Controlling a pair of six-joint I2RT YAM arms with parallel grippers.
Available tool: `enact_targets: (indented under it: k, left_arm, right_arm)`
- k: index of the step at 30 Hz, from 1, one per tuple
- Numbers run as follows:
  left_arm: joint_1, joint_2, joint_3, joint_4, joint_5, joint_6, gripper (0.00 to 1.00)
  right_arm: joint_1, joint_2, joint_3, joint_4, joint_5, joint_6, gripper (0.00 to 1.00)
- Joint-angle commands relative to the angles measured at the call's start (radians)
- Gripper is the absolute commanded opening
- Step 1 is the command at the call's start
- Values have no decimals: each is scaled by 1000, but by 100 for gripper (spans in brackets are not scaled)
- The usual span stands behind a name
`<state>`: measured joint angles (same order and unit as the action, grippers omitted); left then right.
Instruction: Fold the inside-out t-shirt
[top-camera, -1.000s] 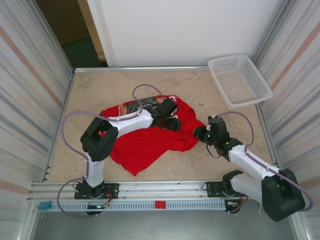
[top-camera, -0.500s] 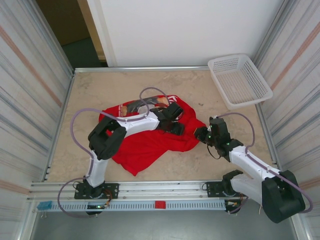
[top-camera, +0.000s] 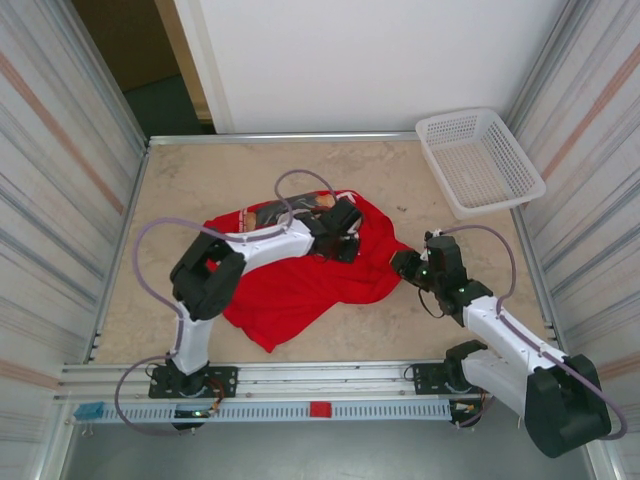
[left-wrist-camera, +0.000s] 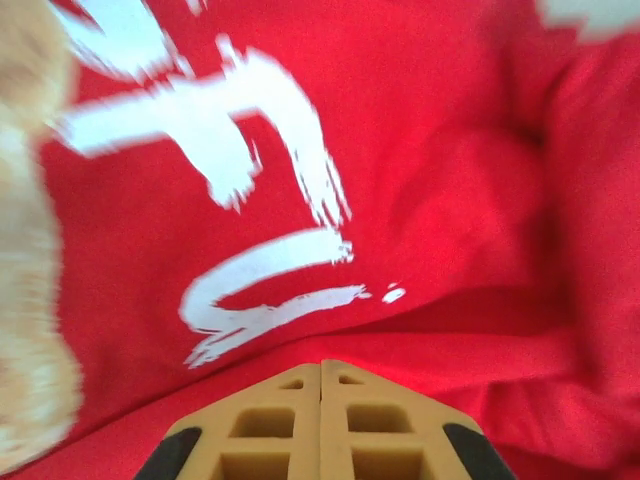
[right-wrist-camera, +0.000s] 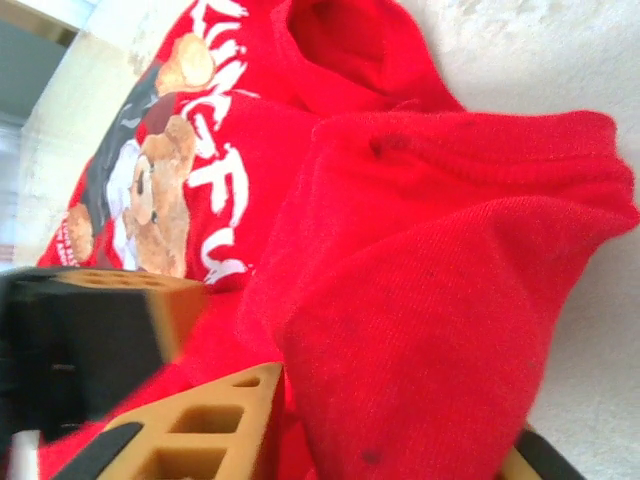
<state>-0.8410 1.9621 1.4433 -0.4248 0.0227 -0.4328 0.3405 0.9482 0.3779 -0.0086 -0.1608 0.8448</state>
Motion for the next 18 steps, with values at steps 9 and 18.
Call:
enact_targets:
  k: [9, 18]
  left_arm:
    - [87, -254, 17, 12, 142, 73, 8]
    - [-68, -73, 13, 21, -64, 263, 57]
  right_arm:
    - [-1, -78, 41, -198, 41, -56, 70]
    - [5, -156, 141, -449, 215, -83, 69]
